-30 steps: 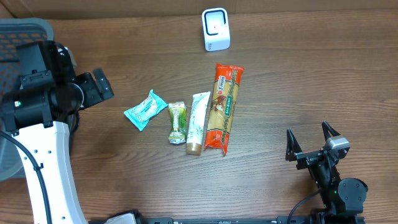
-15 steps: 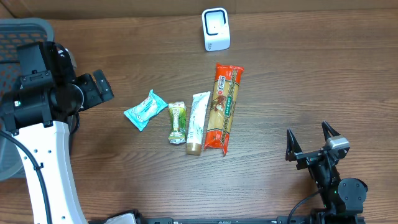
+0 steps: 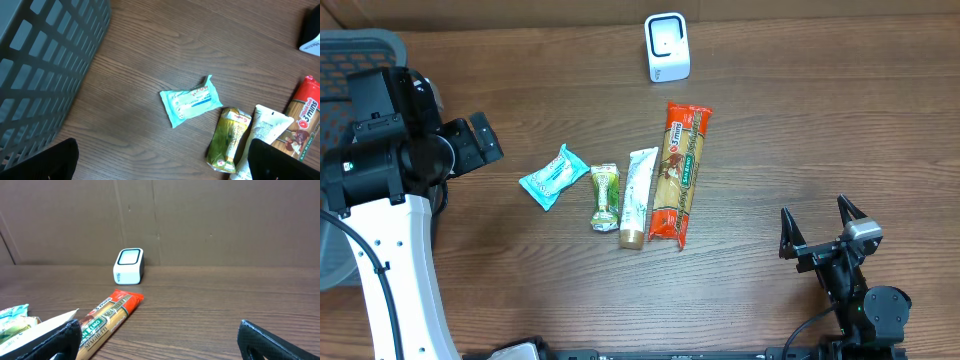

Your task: Scan the item barcode

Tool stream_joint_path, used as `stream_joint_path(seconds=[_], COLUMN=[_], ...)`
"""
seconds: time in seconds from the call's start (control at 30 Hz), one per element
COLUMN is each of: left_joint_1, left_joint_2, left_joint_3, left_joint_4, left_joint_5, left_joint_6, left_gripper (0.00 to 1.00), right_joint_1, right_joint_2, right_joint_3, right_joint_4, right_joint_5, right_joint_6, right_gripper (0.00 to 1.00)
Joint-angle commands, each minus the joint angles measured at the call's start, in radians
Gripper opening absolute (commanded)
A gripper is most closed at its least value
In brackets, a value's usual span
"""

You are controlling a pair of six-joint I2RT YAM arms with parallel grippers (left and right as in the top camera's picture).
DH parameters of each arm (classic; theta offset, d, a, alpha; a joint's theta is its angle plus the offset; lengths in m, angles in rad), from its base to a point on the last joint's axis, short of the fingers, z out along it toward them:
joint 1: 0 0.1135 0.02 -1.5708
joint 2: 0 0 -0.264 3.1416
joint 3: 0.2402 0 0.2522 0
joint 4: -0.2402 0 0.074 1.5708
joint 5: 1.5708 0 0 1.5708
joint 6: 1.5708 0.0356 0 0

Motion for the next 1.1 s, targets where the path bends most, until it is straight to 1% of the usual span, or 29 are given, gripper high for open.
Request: stream_joint_path(seconds=[0.0, 0.67, 0.9, 1.07], left_joint_1=[0.004, 0.004, 0.004, 0.004], left_joint_2=[-0.001, -0.001, -0.001, -0.001], left_joint_3=[0.019, 0.019, 0.019, 0.019], left_joint_4=[-0.002, -0.002, -0.002, -0.002], left_joint_5=[0.011, 0.011, 0.011, 0.011], left_joint_6=[0.019, 0.019, 0.019, 0.019], left_gripper=[0.99, 0.99, 1.0, 0.99], right_joint_1=[0.005, 0.005, 0.005, 0.005], right_joint_2=[-0.008, -0.008, -0.007, 0.063], right_joint_3=[-0.011, -0.011, -0.005, 0.053], right_joint_4=[0.006, 0.008, 0.027, 0.006], right_joint_5=[0.003, 0.01, -0.157, -0.196], right_joint_6=[0.002, 0.002, 0.005, 0.005], right_gripper=[1.0, 1.0, 1.0, 1.0])
